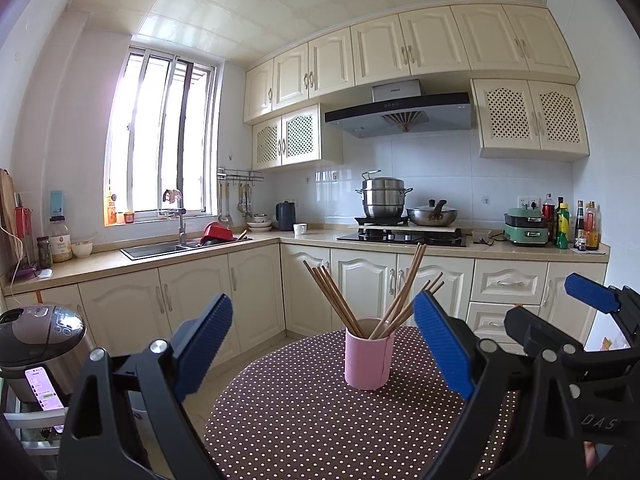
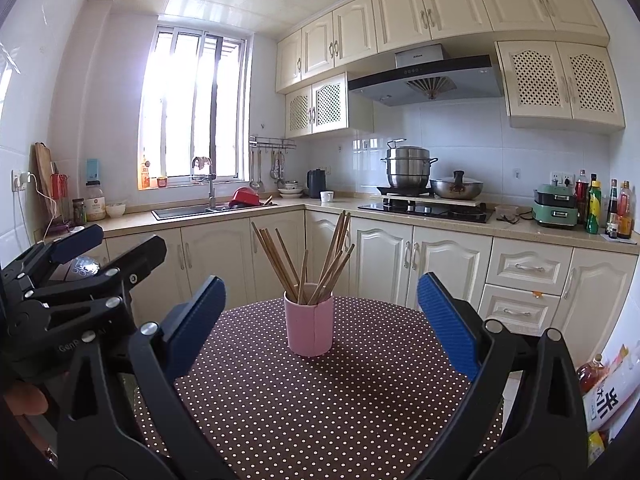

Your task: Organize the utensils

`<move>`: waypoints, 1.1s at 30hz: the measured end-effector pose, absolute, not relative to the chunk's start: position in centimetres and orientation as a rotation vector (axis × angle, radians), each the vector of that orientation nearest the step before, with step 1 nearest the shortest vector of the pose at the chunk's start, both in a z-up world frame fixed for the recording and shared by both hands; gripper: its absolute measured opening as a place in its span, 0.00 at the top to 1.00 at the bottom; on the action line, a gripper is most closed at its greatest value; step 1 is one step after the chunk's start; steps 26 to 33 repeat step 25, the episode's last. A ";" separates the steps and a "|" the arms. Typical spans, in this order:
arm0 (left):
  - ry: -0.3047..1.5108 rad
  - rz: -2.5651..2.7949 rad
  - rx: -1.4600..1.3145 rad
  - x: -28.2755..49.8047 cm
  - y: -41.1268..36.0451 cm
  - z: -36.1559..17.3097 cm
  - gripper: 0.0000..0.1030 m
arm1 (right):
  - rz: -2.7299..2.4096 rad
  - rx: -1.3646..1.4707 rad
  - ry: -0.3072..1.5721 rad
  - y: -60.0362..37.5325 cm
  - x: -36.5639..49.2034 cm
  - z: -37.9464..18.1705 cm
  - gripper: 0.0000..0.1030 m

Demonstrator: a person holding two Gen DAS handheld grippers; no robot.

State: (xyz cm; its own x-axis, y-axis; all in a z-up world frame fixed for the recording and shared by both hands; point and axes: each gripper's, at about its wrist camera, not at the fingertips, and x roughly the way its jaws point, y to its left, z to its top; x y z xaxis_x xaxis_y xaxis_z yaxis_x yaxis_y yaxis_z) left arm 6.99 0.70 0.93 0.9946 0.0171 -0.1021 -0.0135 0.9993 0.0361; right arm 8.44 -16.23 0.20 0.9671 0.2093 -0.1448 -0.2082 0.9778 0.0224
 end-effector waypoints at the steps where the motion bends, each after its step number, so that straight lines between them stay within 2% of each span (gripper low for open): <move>1: 0.102 0.016 0.036 7.0 0.7 0.9 0.12 | 0.211 0.008 0.147 -16.2 8.5 0.2 0.08; 33: 0.170 0.021 0.039 9.2 0.7 -0.3 0.12 | 0.226 0.021 0.205 -16.1 10.6 -1.2 0.08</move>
